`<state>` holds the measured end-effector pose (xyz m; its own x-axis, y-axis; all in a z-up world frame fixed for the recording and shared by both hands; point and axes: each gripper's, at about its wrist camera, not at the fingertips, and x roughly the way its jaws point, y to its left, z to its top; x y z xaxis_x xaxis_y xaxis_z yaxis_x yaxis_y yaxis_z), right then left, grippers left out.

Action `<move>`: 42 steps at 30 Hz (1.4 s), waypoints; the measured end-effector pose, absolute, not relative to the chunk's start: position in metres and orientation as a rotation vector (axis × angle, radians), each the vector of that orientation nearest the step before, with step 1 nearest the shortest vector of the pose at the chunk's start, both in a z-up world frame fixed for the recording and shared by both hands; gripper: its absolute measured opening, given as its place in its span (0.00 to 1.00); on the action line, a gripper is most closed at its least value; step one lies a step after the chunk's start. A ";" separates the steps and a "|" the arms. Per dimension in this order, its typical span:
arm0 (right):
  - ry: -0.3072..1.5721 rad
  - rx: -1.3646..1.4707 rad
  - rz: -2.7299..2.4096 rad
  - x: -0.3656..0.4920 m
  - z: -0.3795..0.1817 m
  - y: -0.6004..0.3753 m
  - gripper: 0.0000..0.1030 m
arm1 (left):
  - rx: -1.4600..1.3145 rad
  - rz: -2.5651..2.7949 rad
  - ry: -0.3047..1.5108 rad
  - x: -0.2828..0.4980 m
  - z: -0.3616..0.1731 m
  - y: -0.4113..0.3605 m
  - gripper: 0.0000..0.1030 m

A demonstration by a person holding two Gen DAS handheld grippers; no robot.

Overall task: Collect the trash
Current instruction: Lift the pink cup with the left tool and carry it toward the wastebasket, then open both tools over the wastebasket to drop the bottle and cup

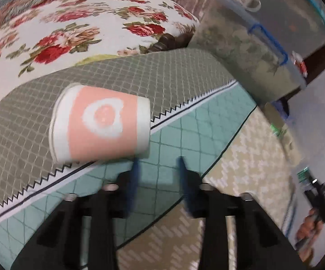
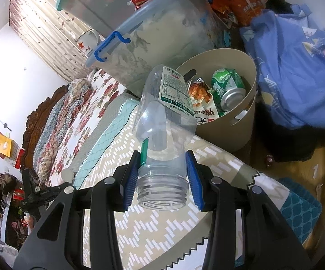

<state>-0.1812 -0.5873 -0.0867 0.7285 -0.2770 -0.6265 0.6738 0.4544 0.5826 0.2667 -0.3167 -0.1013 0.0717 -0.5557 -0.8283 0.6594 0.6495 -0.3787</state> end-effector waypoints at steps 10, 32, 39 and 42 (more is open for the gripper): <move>0.491 0.922 -0.624 -0.182 -0.089 -0.590 0.42 | 0.331 -0.760 0.892 0.261 -0.047 -0.289 0.90; 0.486 0.879 -0.678 -0.185 -0.092 -0.599 0.42 | -0.144 -1.154 1.193 0.249 -0.057 -0.377 0.03; 0.480 0.957 -0.739 -0.204 -0.103 -0.634 0.42 | 0.016 -1.370 1.194 0.152 -0.043 -0.527 0.03; 0.483 0.983 -0.762 -0.198 -0.108 -0.654 0.45 | 0.050 -1.390 1.217 0.118 -0.050 -0.591 0.03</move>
